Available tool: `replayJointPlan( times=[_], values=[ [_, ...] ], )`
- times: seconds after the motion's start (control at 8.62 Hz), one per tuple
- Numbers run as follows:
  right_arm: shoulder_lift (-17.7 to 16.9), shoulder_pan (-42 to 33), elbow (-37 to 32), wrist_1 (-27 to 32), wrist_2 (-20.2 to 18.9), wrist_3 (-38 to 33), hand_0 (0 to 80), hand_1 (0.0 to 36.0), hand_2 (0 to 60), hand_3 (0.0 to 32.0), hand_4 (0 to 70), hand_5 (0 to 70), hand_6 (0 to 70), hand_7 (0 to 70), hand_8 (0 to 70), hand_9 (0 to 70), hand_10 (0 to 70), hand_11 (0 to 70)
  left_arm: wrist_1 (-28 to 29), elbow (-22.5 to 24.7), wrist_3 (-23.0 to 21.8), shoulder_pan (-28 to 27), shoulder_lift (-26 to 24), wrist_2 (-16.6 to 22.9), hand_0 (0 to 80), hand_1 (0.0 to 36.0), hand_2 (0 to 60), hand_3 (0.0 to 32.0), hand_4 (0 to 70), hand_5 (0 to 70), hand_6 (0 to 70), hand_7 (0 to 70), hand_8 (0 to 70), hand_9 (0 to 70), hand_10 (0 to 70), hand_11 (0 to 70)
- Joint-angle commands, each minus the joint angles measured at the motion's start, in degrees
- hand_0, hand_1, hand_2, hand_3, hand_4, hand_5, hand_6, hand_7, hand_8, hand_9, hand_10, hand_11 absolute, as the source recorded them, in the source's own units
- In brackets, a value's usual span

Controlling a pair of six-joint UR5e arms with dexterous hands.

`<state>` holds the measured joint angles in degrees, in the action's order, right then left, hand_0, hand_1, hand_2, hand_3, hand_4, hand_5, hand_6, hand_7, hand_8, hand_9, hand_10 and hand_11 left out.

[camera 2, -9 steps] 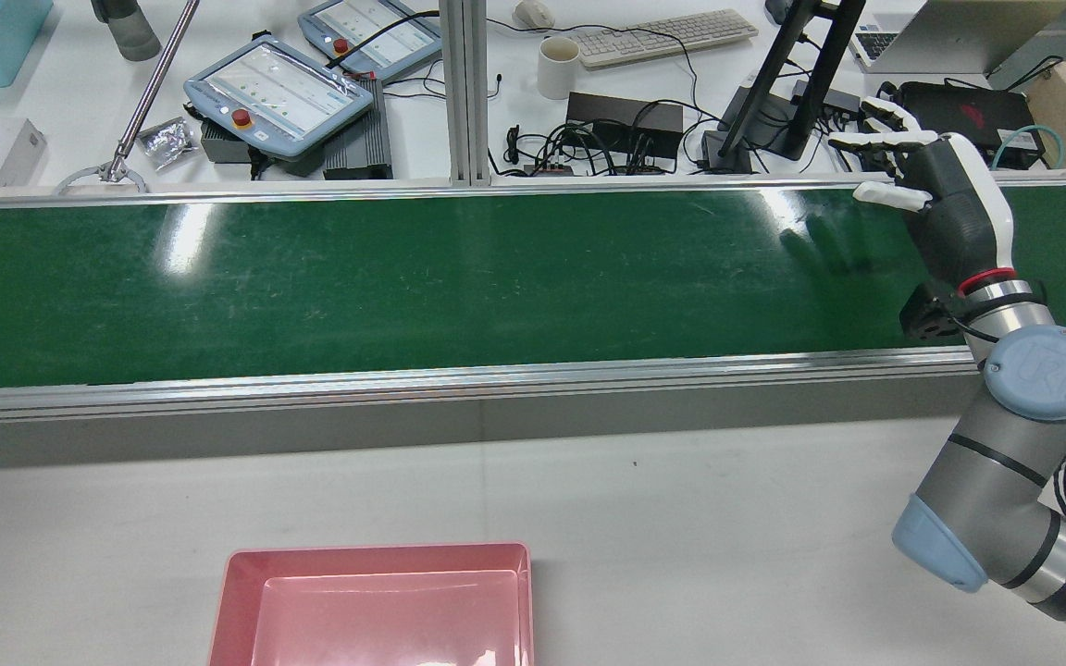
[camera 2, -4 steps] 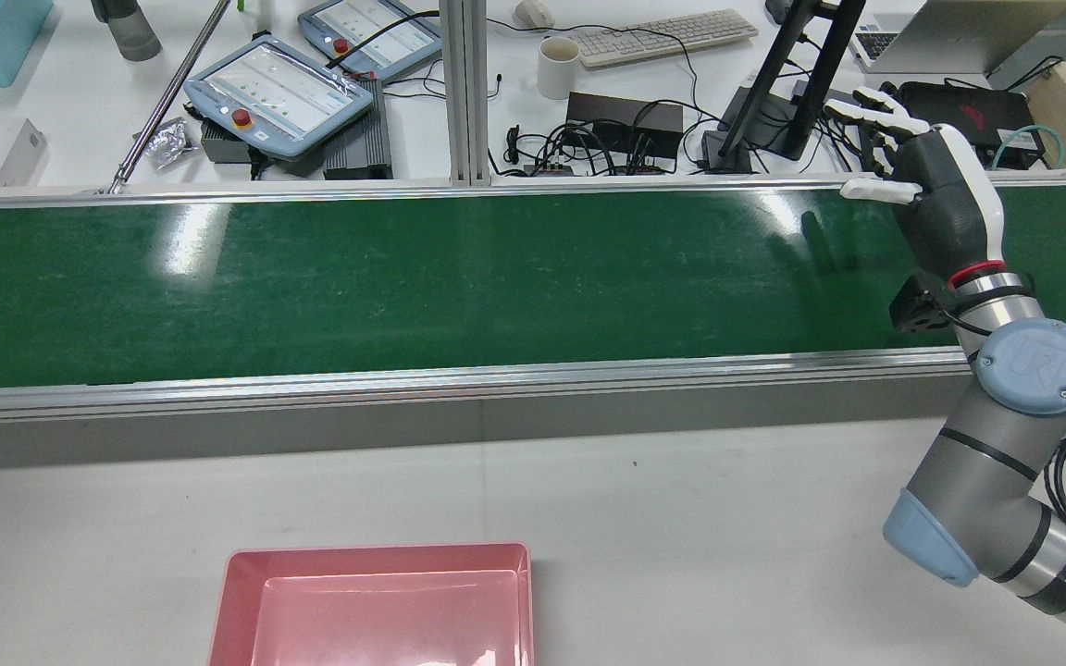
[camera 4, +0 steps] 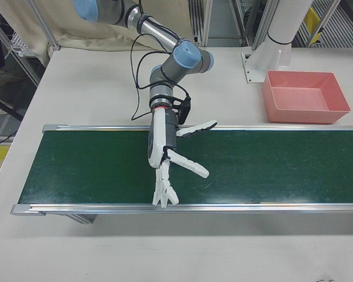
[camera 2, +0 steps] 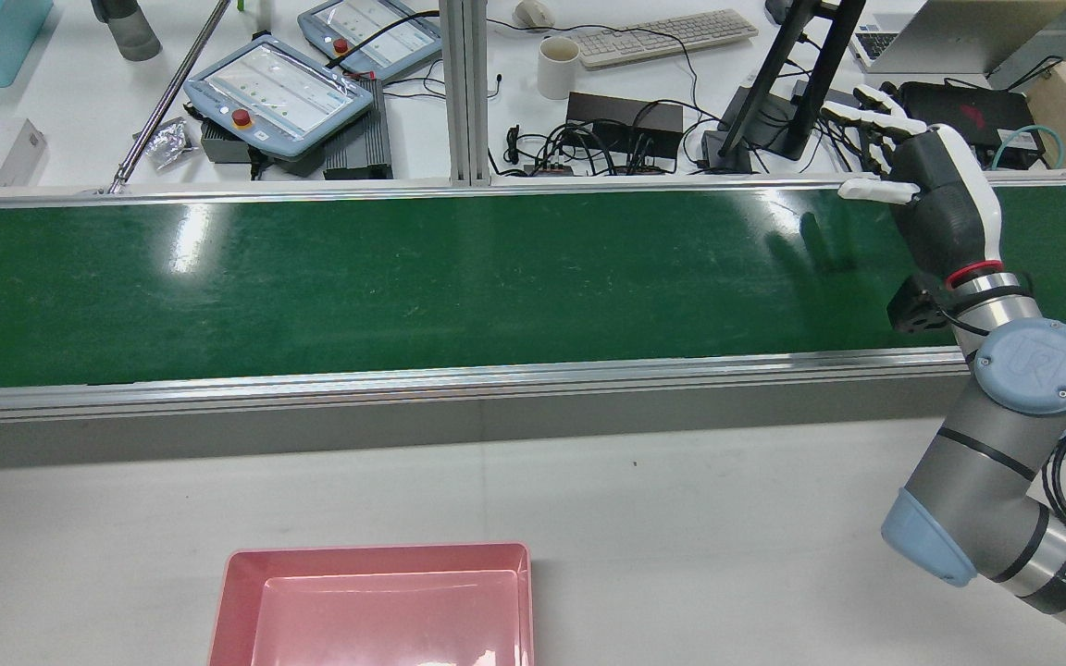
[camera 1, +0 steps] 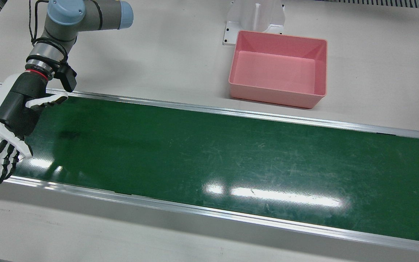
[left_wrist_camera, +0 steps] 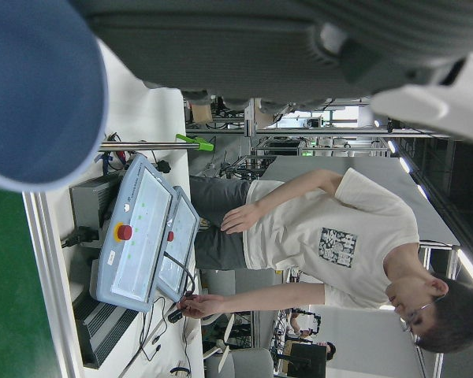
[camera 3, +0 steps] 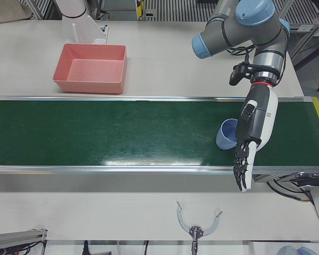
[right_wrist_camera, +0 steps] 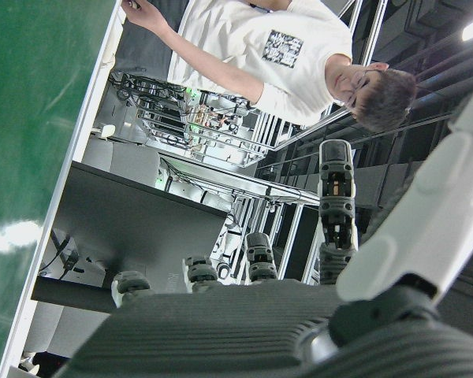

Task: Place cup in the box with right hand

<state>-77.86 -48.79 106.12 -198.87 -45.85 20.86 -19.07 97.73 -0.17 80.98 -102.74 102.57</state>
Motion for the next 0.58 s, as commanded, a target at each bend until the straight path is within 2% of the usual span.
replayJointPlan(
  times=[0.0, 0.23, 0.35, 0.46],
  values=[
    [7.16, 0.1, -4.33, -0.29, -0.03, 0.15, 43.7, 0.0, 0.0, 19.2, 37.3, 0.5, 1.8, 23.3, 4.1, 7.5, 1.7, 2.3, 0.0, 0.0, 0.0, -0.03, 0.0, 0.0, 0.0, 0.0, 0.0, 0.0, 0.0, 0.0, 0.0, 0.0, 0.0, 0.0, 0.0, 0.0],
    [10.44, 1.41, -4.35, -1.51, 0.5, 1.89, 41.4, 0.0, 0.0, 18.6, 38.5, 0.1, 2.1, 25.2, 3.5, 7.8, 1.1, 1.3, 0.0, 0.0, 0.0, -0.03, 0.0, 0.0, 0.0, 0.0, 0.0, 0.0, 0.0, 0.0, 0.0, 0.0, 0.0, 0.0, 0.0, 0.0],
    [11.67, 2.11, -3.83, -3.7, 1.28, 2.26, 40.2, 0.6, 1.8, 19.0, 40.3, 0.0, 2.3, 27.4, 3.0, 8.5, 0.6, 0.5, 0.0, 0.0, 0.0, -0.03, 0.0, 0.0, 0.0, 0.0, 0.0, 0.0, 0.0, 0.0, 0.0, 0.0, 0.0, 0.0, 0.0, 0.0],
    [13.42, 2.99, -3.39, -7.02, 2.6, 2.26, 39.5, 2.1, 7.8, 19.4, 42.2, 0.0, 2.5, 29.7, 2.7, 9.0, 0.2, 0.0, 0.0, 0.0, 0.0, -0.03, 0.0, 0.0, 0.0, 0.0, 0.0, 0.0, 0.0, 0.0, 0.0, 0.0, 0.0, 0.0, 0.0, 0.0]
  ],
)
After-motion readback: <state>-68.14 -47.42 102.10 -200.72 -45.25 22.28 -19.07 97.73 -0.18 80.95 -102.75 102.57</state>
